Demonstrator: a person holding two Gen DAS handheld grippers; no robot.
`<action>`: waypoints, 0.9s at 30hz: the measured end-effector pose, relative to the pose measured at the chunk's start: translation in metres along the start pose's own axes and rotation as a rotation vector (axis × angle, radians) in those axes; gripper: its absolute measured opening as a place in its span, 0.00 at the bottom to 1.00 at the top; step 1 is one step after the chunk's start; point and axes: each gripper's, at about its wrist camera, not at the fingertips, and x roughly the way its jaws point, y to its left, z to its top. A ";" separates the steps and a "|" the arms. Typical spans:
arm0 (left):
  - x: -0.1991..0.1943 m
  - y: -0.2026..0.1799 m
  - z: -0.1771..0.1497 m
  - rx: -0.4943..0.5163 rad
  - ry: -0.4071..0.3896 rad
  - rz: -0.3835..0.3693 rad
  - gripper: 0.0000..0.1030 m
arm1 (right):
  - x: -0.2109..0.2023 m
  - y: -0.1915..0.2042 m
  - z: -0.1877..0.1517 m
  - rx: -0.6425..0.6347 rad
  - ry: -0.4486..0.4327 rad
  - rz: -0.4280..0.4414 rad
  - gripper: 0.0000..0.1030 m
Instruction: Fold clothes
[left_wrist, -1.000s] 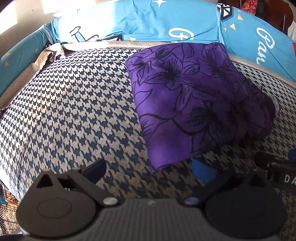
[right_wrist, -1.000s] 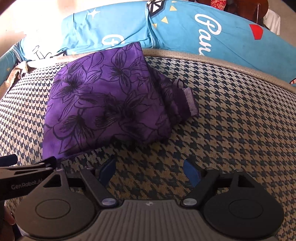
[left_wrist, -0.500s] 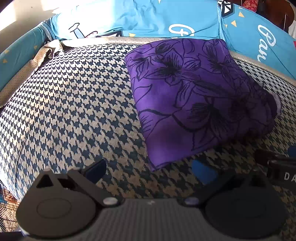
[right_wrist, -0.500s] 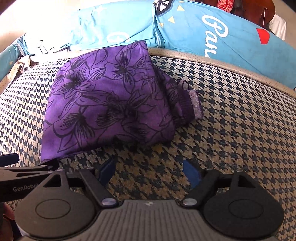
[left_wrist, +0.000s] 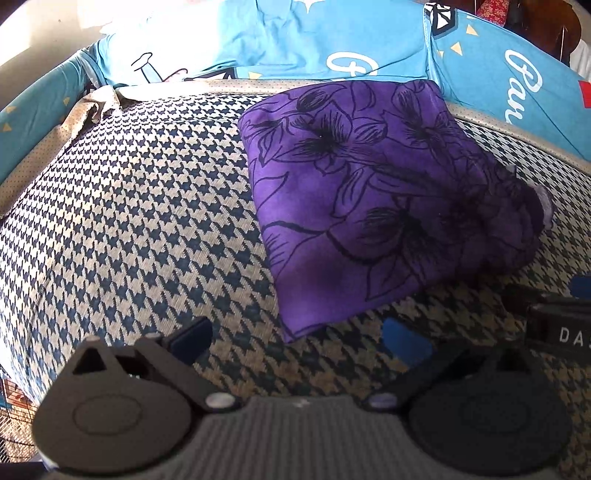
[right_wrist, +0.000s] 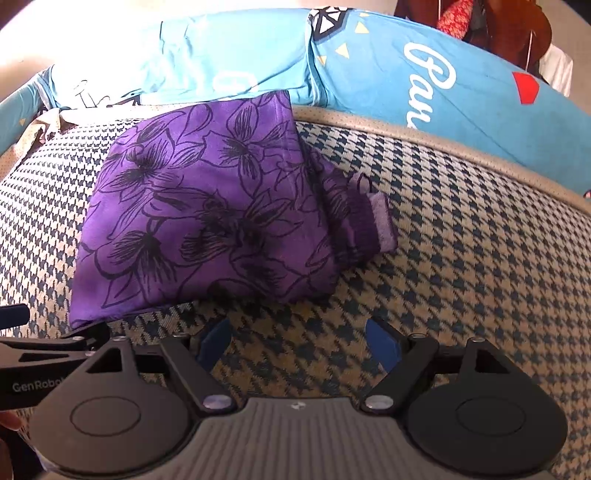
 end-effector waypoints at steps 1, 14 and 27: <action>0.000 -0.002 0.000 0.001 -0.003 0.001 1.00 | 0.000 -0.002 0.001 -0.002 -0.001 0.003 0.78; -0.005 -0.014 -0.005 0.005 -0.072 0.031 1.00 | 0.000 -0.019 0.008 0.030 -0.010 0.025 0.78; -0.019 -0.014 -0.021 0.001 -0.075 0.060 1.00 | -0.009 -0.020 0.006 0.021 -0.048 0.064 0.78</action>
